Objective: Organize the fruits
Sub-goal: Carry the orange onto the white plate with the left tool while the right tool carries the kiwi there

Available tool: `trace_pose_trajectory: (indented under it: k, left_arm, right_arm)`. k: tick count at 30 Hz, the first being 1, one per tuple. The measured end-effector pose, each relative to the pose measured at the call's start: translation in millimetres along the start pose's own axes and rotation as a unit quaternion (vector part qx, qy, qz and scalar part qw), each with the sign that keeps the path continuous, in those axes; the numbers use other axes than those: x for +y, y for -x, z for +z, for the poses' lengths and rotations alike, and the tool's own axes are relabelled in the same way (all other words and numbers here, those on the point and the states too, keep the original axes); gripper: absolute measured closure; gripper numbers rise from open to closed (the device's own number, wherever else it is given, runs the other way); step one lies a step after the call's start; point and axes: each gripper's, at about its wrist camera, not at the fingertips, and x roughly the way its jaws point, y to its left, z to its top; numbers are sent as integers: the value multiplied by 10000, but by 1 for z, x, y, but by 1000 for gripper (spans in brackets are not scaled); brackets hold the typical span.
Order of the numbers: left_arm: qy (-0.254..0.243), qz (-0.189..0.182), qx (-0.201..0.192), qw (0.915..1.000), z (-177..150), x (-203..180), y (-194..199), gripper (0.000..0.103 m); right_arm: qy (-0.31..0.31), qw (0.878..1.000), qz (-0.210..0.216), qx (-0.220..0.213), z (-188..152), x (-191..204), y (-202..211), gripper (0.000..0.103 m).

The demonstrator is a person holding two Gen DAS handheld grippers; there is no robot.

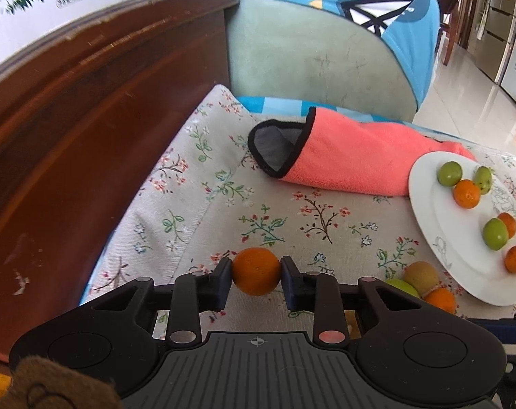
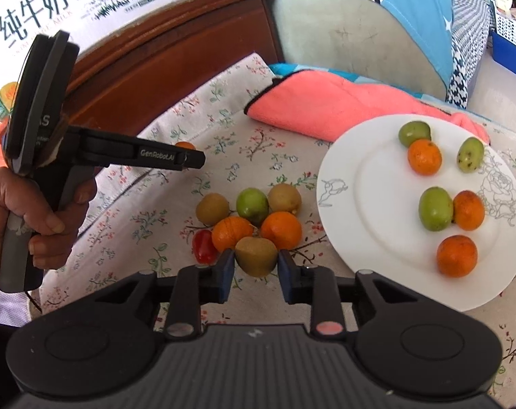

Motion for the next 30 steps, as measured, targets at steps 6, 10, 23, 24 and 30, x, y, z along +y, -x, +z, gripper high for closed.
trace_pose_trajectory:
  k: [6, 10, 23, 24, 30]
  left_arm:
    - [-70, 12, -81, 9999, -5, -3, 17, 75]
    - [14, -69, -163, 9998, -10, -9, 29, 75]
    - [-218, -287, -416, 9985, -12, -45, 52, 75]
    - [-222, -318, -435, 9983, -10, -48, 53, 75]
    - [-265, -521, -563, 9967, -1, -68, 59, 75]
  right_arm:
    - [11, 10000, -1, -32, 0, -2, 7, 75]
    - [-59, 9997, 9, -227, 5, -7, 20, 75]
    - [-180, 9982, -295, -497, 15, -26, 48, 75]
    - [-182, 9979, -380, -489, 16, -27, 48, 75]
    - [-333, 9948, -712, -643, 22, -40, 59, 75]
